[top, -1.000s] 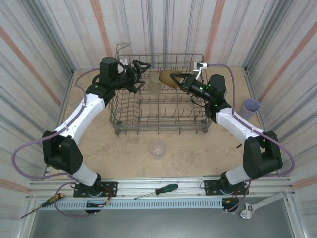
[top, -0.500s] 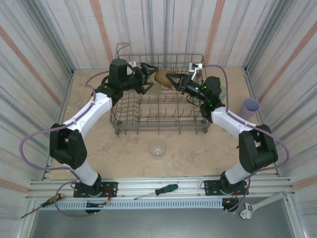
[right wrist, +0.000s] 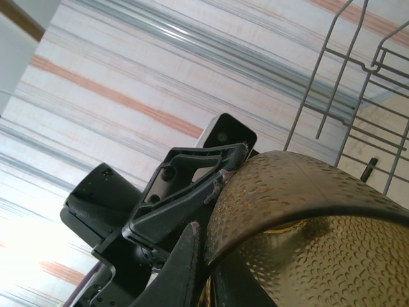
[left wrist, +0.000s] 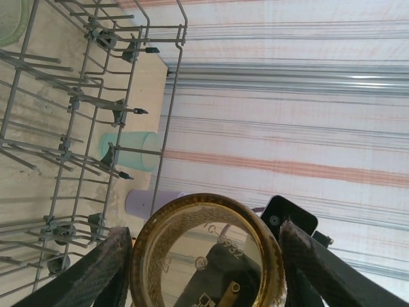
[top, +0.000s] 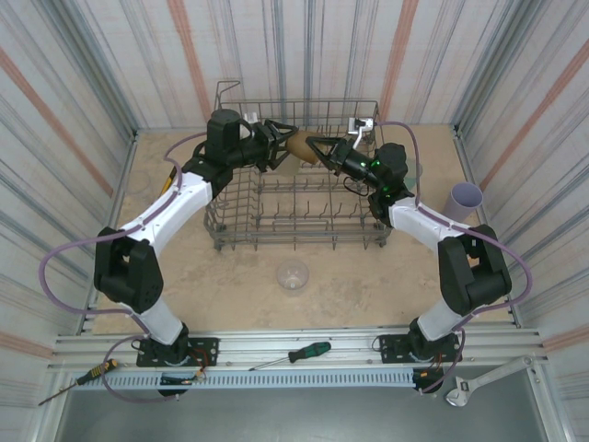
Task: Load the cups into the dish rack
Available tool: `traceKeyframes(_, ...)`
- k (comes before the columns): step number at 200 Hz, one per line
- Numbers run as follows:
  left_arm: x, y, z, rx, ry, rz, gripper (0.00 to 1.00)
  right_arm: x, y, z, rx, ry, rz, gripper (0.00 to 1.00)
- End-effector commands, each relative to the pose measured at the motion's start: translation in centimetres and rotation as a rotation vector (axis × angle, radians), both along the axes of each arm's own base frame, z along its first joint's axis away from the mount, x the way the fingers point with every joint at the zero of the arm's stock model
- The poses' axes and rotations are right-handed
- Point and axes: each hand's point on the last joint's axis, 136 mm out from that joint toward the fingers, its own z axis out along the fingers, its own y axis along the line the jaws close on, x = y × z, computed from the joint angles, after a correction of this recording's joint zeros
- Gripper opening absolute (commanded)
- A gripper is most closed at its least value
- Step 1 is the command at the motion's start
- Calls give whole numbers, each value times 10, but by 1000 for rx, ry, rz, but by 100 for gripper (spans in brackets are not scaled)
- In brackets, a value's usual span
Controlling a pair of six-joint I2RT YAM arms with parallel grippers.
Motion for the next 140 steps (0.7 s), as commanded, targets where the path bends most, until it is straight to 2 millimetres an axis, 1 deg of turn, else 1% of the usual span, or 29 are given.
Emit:
traceKeyframes(1,-5,-11,8,-24,-39,-42,54,-4,7,14,22,-36,45,0)
traceKeyframes(20,-4,-11,6,-29,-36,-43,46,-4,7,16,24,-37,45,0)
traceKeyframes(36,-2,-12,6,-34,-39,-44,36,-4,6,16,23,-36,46,0)
traceKeyframes(48,-1,-13,6,-37,-44,-43,27,-4,6,16,21,-37,46,0)
traceKeyframes(70,1,-14,7,-41,-50,-46,6,-2,4,13,17,-25,39,0)
traceKeyframes(78,2,-15,7,-42,-53,-47,0,-1,4,13,16,-22,38,0)
traceKeyframes(101,3,-17,6,-48,-51,-52,0,1,5,12,16,-18,37,0)
traceKeyframes(124,4,-19,9,-58,-57,-59,0,3,6,12,19,-15,37,0)
traceKeyframes(134,4,-20,9,-62,-48,-65,14,4,7,13,23,-17,38,0)
traceKeyframes(140,4,-21,9,-65,-45,-69,20,5,6,13,25,-16,35,0)
